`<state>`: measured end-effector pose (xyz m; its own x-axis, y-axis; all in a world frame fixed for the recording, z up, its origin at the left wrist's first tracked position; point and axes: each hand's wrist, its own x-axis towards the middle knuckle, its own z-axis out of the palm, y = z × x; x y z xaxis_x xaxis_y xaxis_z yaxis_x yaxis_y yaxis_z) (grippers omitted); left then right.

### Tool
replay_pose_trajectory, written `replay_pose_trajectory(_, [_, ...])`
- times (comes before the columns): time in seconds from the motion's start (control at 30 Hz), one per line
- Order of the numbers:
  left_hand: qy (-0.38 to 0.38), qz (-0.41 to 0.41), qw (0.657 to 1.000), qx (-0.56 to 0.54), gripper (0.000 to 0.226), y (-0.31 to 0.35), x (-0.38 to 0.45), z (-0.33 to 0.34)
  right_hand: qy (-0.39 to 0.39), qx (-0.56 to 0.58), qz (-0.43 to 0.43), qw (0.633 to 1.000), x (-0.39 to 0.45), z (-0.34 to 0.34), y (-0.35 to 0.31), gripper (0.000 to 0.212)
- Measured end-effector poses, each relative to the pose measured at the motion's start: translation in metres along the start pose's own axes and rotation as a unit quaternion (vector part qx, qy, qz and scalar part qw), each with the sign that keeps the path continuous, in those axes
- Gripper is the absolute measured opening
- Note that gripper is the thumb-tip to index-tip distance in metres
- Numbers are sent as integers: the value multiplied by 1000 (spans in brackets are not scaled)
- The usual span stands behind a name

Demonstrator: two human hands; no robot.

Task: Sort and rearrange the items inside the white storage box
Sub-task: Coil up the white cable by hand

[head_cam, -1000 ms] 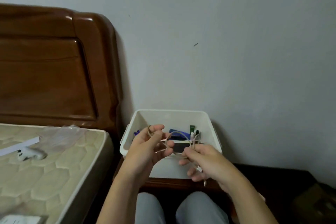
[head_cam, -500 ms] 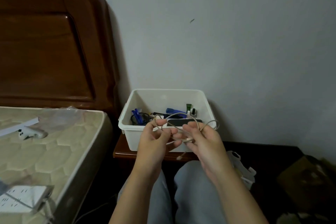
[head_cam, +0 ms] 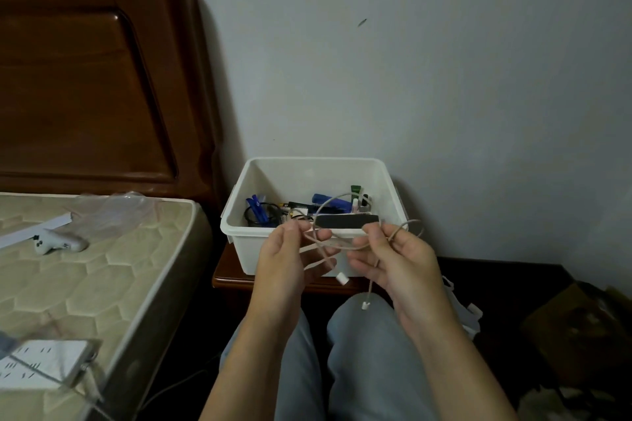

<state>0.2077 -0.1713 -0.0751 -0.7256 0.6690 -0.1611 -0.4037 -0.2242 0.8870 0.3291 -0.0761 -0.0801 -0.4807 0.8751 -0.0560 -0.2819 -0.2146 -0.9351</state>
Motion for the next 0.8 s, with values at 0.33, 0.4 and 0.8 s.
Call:
replay_pose_trajectory(0.33, [-53,-92,979,177,30,13,0,-8,65,-70,-46,994,5,3,-8,29])
replay_pose_trajectory(0.4, [-78,-121,966,216,34,14,-1,-13,69,-71,-44,994,5,4,-10,34])
replay_pose_trajectory(0.8, [-196,-116,961,158,36,15,-8,-15,-58,133,103,984,-6,13,-31,24])
